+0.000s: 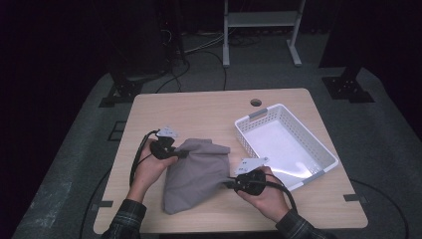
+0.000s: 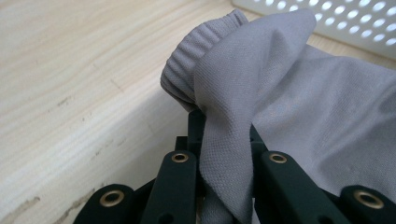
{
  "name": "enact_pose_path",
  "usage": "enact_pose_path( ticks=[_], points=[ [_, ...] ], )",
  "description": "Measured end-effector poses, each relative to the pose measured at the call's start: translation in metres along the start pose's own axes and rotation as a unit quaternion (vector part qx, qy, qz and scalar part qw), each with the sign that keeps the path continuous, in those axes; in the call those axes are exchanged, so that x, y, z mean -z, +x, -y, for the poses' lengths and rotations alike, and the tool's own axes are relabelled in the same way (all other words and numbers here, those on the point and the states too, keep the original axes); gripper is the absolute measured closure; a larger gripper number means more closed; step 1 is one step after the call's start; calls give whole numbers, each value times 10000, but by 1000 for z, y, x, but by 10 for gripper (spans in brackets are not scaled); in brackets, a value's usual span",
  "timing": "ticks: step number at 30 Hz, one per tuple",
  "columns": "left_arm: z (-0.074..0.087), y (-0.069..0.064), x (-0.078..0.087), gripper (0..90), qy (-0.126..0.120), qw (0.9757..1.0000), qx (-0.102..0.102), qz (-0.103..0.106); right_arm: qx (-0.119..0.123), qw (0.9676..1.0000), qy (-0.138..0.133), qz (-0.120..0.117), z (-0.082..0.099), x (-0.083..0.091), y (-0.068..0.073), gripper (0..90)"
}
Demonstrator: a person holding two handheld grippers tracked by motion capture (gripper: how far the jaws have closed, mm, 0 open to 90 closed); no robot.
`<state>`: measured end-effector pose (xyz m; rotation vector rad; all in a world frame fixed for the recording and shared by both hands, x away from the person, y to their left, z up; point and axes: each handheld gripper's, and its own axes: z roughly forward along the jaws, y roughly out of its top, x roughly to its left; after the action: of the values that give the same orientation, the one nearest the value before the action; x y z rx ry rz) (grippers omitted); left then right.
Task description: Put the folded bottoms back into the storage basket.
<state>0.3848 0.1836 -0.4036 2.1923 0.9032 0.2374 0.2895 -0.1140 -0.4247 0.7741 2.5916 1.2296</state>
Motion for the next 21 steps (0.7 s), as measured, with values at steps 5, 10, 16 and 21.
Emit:
enact_pose_path(
  ticks=[5, 10, 16, 21],
  points=[
    [-13, -3, 4, 806, -63, 10000, -51, 27, -142, 9998, -157, -25, -6, 12, -5, 818],
    [-29, -8, 9, 807, -125, 9998, -126, 39, -292, 9990, -336, -85, -12, 23, -13, 818],
    [-52, -15, 12, 807, -136, 9994, -293, 91, -414, 9977, -531, -74, -21, 42, -22, 818],
    [-69, -20, 14, 807, -214, 9991, -340, 157, -477, 9965, -684, -41, -26, 61, -32, 819]
  ],
)
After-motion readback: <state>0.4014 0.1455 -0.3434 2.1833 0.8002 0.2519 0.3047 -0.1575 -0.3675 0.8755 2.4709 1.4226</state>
